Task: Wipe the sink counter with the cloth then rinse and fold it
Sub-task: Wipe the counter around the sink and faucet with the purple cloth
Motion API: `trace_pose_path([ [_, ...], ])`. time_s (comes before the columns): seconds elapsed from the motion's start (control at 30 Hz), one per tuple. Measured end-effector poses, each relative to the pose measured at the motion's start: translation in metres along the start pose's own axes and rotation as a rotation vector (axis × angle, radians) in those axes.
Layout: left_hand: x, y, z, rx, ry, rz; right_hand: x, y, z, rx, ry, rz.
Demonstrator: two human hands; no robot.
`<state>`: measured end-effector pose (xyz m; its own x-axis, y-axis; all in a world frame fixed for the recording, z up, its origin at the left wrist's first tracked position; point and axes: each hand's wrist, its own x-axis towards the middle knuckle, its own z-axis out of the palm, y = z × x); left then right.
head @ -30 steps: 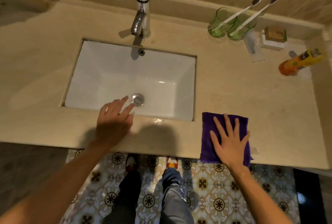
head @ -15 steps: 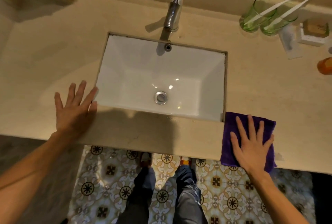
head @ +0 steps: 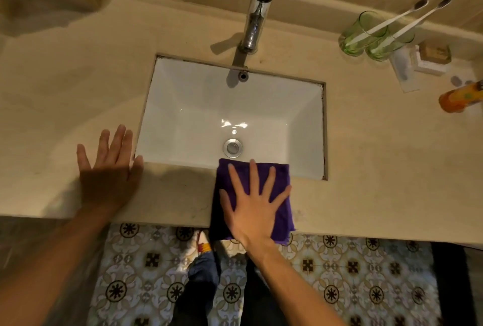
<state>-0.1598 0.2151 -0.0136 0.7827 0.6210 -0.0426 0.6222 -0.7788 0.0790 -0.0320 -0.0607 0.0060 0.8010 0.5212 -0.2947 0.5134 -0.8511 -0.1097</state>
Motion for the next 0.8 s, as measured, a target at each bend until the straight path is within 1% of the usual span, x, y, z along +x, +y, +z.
trace_pose_path([
  [0.13,0.0,-0.004,0.005,0.019,0.028,0.018,0.001,-0.028,-0.004,0.027,-0.006,-0.06],
  [0.27,-0.001,-0.004,0.003,0.017,0.017,0.026,-0.001,-0.016,-0.002,0.058,0.025,-0.129],
  [0.4,0.0,0.0,0.0,-0.011,-0.118,-0.103,-0.003,0.012,-0.003,0.081,0.049,-0.209],
  [0.5,-0.001,0.001,-0.001,0.036,-0.149,-0.119,-0.005,0.056,-0.005,0.031,0.042,-0.219],
  [0.73,0.001,0.0,-0.006,0.038,-0.199,-0.122,-0.013,0.227,-0.023,-0.025,0.046,-0.038],
  [0.8,0.001,0.0,-0.005,0.044,-0.195,-0.12,-0.011,0.265,-0.029,-0.023,0.055,0.057],
])
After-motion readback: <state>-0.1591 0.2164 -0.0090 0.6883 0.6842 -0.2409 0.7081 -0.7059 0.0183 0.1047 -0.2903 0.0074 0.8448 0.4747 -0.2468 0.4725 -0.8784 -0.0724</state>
